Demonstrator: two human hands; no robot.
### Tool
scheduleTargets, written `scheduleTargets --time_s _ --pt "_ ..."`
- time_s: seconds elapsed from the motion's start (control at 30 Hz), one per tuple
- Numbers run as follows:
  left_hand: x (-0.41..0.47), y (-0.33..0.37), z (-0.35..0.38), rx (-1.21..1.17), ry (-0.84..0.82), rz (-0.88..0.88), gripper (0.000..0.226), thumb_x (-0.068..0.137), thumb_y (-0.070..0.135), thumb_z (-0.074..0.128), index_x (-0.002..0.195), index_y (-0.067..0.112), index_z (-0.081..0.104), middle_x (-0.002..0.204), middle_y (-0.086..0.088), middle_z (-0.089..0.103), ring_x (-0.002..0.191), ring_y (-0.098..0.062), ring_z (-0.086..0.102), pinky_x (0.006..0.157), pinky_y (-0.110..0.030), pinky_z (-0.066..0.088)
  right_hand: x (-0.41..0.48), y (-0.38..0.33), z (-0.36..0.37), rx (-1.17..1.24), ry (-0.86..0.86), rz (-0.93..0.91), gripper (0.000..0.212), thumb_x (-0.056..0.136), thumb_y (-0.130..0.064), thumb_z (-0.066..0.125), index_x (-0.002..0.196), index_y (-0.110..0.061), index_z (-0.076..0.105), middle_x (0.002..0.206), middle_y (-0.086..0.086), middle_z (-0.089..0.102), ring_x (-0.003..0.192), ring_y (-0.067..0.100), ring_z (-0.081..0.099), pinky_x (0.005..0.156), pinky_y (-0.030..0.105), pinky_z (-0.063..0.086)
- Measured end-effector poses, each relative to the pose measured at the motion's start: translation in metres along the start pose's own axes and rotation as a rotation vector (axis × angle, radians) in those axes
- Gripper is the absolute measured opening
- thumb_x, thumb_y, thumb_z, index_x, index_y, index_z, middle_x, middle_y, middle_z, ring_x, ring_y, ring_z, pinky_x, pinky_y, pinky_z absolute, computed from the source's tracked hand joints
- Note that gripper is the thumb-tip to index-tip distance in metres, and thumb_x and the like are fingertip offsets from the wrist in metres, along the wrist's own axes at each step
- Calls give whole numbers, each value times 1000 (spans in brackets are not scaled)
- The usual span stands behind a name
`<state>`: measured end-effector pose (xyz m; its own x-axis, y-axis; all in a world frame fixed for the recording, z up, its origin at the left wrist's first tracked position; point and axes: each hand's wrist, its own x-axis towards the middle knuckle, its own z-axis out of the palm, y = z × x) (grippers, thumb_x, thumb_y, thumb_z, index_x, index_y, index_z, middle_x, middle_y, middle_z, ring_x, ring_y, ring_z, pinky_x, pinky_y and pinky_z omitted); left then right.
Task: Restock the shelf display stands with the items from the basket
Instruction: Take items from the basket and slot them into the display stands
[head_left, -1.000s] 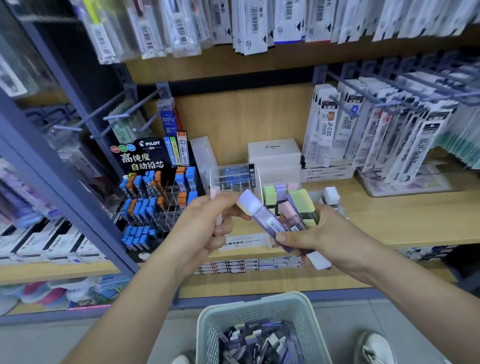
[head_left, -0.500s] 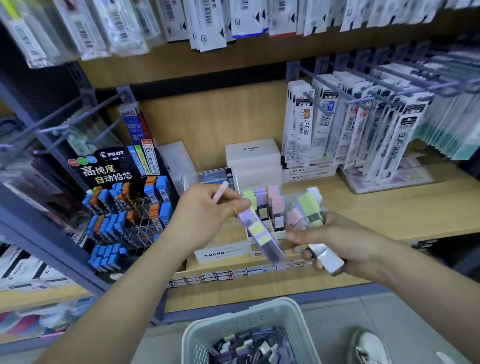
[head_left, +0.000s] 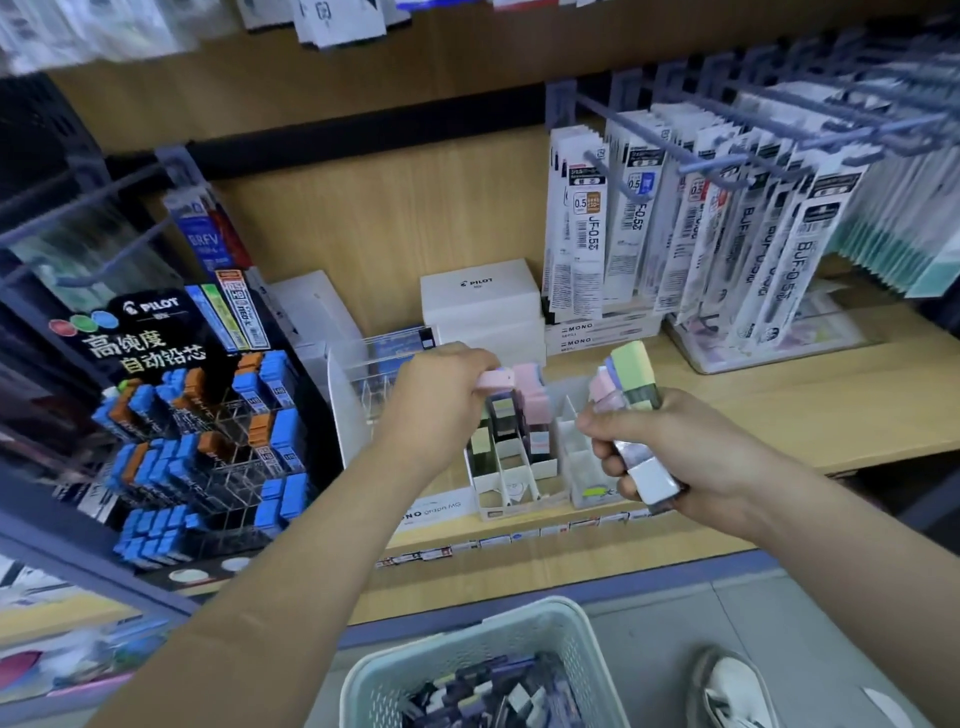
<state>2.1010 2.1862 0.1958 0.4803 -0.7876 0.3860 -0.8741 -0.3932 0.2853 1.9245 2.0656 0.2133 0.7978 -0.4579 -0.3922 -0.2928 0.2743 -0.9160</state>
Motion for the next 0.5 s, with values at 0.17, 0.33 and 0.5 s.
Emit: scheduleTargets --time_s 0.17,0.33,0.5 --pt "1 -2 10 -4 -17 -6 20 79 2 63 92 12 73 89 -10 65 83 -31 61 69 -32 46 2 0 2 8 -3 3 19 83 -14 73 70 -11 59 59 5 54 43 14 46 38 19 36" --pt "5 -3 10 -26 15 -32 15 78 2 65 88 12 73 85 -10 66 79 -31 62 69 -38 50 3 2 0 14 -2 17 19 81 -18 75 72 -12 60 59 4 55 45 16 47 41 21 37" --pt "6 -3 12 -21 -35 -30 12 81 9 67 91 10 74 91 -10 67 84 -30 62 73 -38 50 5 3 -4 94 12 7 15 80 -14 75 84 -11 61 61 3 55 50 14 48 42 23 41"
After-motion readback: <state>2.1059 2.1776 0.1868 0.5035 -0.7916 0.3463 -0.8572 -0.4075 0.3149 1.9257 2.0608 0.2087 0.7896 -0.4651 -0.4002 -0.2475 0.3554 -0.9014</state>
